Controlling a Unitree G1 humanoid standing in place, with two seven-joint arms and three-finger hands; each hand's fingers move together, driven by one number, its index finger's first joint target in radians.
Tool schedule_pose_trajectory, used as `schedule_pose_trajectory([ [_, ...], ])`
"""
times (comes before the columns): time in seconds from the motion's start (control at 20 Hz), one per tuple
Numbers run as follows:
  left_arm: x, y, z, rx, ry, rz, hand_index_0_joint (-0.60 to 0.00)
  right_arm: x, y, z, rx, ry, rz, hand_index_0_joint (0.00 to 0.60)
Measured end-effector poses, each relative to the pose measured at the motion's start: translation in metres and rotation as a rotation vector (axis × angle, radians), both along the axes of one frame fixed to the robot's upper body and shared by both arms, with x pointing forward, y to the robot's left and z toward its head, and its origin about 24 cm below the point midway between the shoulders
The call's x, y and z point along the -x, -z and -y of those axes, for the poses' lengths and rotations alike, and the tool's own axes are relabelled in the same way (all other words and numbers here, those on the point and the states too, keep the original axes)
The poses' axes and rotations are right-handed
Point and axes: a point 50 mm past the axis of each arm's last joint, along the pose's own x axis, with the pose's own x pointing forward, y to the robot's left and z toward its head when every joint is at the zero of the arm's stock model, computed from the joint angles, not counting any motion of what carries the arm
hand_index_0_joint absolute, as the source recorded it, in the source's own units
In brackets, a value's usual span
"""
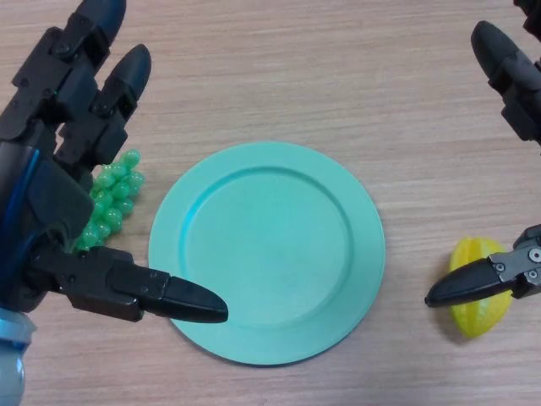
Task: Pick up the green grapes and place it on the plate
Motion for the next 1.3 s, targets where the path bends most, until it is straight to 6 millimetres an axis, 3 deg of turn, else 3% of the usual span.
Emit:
schedule_pose_trajectory([
  [0.55, -0.002, -0.001, -0.001, -0.001, -0.001, 0.002, 0.000, -0.001, -0.005, -0.001, -0.001, -0.004, 0.024, 0.000],
  [0.75, -0.023, 0.012, -0.024, -0.021, -0.096, -0.079, 0.000, -0.001, -0.004, -0.001, -0.001, -0.004, 0.022, 0.000],
  [0.95, -0.045, 0.022, -0.064, -0.125, -0.295, -0.074, 0.000, 0.000, -0.003, 0.000, 0.010, -0.002, 0.013, 0.000],
  [1.3, -0.078, 0.066, -0.114, -0.385, -0.523, -0.234, 0.000, 0.002, 0.000, 0.001, 0.008, -0.001, 0.003, 0.000],
])
